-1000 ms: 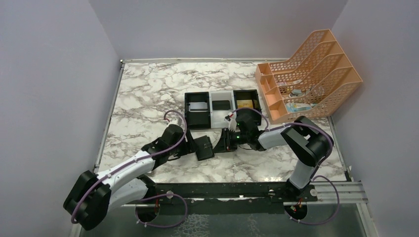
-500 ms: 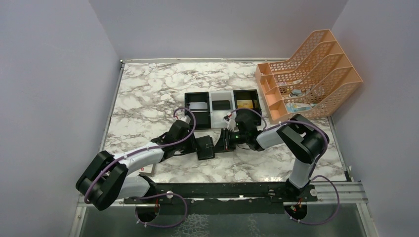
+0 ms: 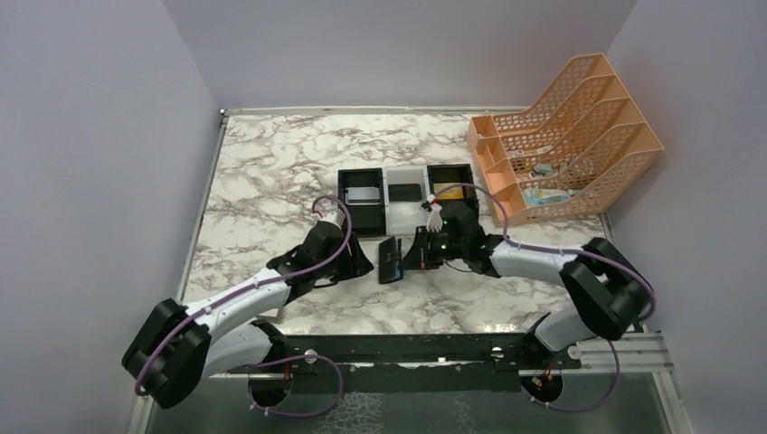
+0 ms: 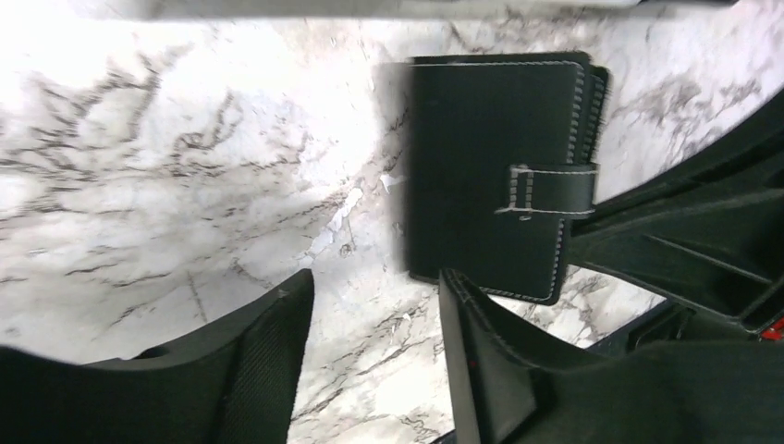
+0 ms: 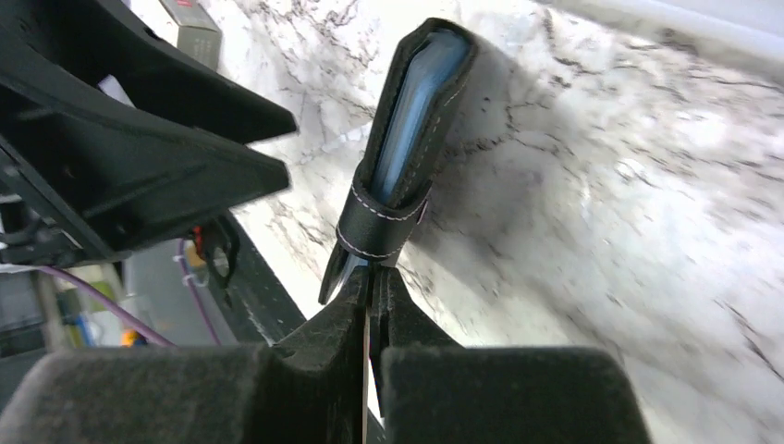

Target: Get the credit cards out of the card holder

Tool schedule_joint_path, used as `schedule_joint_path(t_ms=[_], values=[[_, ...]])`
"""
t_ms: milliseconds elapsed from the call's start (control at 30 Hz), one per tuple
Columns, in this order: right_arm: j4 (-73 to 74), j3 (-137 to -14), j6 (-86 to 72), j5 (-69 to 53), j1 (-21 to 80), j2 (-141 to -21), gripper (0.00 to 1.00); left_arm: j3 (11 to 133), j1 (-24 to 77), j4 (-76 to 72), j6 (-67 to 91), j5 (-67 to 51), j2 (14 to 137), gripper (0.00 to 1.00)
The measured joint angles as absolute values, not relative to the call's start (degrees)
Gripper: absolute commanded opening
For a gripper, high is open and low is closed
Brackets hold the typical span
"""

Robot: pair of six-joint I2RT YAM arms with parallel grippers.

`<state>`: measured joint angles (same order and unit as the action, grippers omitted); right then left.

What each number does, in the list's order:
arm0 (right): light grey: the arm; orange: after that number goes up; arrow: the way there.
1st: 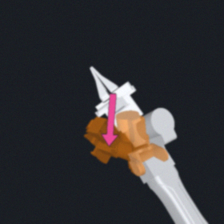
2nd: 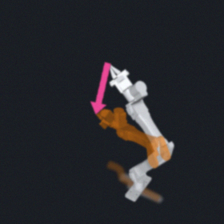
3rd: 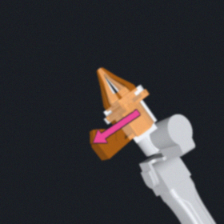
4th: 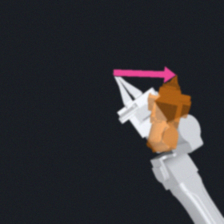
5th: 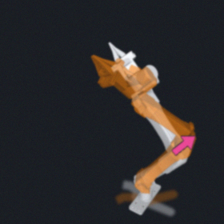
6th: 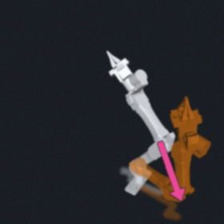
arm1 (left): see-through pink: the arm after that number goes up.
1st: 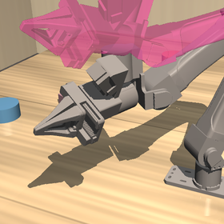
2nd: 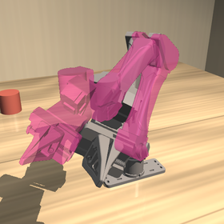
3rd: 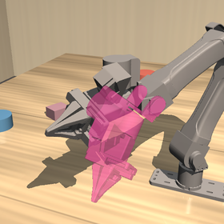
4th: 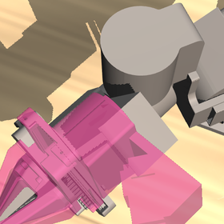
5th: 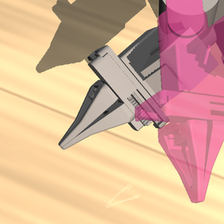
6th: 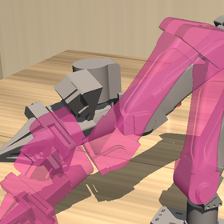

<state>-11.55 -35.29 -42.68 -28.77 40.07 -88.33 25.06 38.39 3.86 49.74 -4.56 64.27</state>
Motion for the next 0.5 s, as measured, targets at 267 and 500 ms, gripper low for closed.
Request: schedule_joint_path(t_ms=[267,500], values=[[10.94,-36.69,-32.64,-12.75,40.07,-71.83,0.01,25.17,38.37,9.65,49.91,2.42,54.65,0.60],[26.59,-42.30,-26.06,-4.73,40.07,-66.19,0.01,25.17,38.37,12.16,50.52,5.56,51.81,0.60]])
